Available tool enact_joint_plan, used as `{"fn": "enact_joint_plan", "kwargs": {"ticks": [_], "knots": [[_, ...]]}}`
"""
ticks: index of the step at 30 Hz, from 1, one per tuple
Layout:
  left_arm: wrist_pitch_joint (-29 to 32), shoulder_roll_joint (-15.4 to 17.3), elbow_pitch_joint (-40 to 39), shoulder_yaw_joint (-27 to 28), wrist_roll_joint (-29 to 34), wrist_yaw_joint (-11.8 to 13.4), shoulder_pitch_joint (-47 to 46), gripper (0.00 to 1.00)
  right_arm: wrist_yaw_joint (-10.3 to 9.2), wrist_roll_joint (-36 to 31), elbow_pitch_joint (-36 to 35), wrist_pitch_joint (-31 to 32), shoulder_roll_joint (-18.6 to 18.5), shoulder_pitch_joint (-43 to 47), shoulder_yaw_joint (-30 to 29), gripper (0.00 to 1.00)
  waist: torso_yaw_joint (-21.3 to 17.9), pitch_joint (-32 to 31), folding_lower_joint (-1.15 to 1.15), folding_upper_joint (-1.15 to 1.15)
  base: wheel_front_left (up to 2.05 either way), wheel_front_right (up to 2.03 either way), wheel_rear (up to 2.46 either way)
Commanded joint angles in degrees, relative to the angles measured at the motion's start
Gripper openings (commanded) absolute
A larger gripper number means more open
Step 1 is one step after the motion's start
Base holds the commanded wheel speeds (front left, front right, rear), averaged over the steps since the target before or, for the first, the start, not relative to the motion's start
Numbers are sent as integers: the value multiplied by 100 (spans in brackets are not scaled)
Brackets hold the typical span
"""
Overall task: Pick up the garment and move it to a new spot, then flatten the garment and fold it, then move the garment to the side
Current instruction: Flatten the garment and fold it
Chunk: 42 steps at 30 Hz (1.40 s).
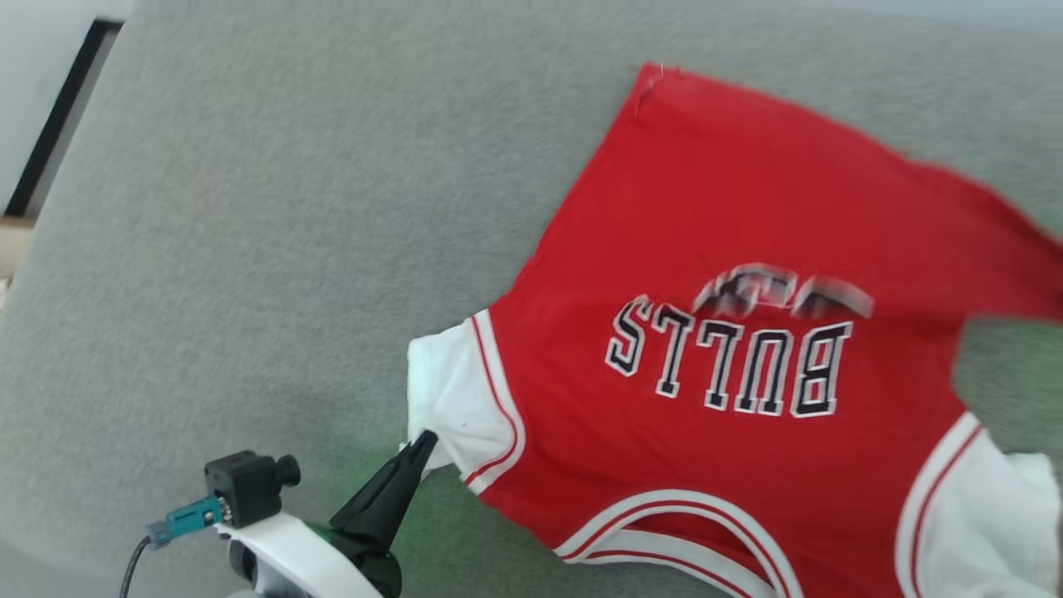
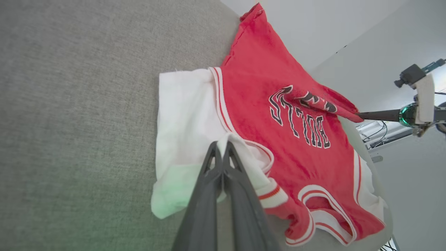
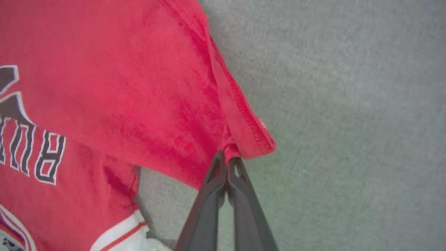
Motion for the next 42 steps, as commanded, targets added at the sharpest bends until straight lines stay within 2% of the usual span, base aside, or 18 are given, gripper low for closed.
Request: {"fn": "enact_joint_plan", "kwargs": {"ticks": [1,6,10,16,25,27,28,35,38,40,42], "knots": [[-12,33,8,47,-52,13,93,0,-5,128,-202,-44,-58,339,-30,0,-197,-198,0,0,0,0,0],[-11,133,15,120,-67,13,301,0,-4,502,-1052,-160,-222,1763,-224,0,-383,-396,0,0,0,0,0],[-12,244,-1,175,-129,13,429,0,-5,602,-1676,0,-262,2887,-257,0,-494,-502,0,0,0,0,0],[-11,332,-11,242,-167,13,540,0,-4,512,-2419,463,11,4216,9,0,-577,-603,0,0,0,0,0],[-12,385,-45,191,-234,13,554,0,-4,173,-2910,462,481,4610,29,0,-683,-640,0,0,0,0,0],[-11,399,-50,194,-237,13,573,0,-4,92,-2980,315,533,4513,-154,69,-711,-658,0,0,0,0,0],[-12,407,-56,198,-237,13,586,0,-4,75,-3026,253,536,4491,-269,100,-723,-668,0,0,0,0,0],[-11,394,-143,261,-174,13,647,0,-4,246,-3601,334,299,4255,-1655,100,-782,-619,0,0,0,0,0],[-12,355,-175,217,-137,13,547,0,-4,155,-3796,322,235,3861,-2168,100,-723,-520,0,0,0,0,0],[-12,315,-189,189,-106,13,459,0,-4,-72,-3806,148,324,3408,-2320,100,-670,-432,0,0,0,0,0],[-12,269,-190,154,-84,13,369,0,-4,-365,-3652,-64,467,2892,-2236,100,-606,-317,0,0,0,0,0]]}}
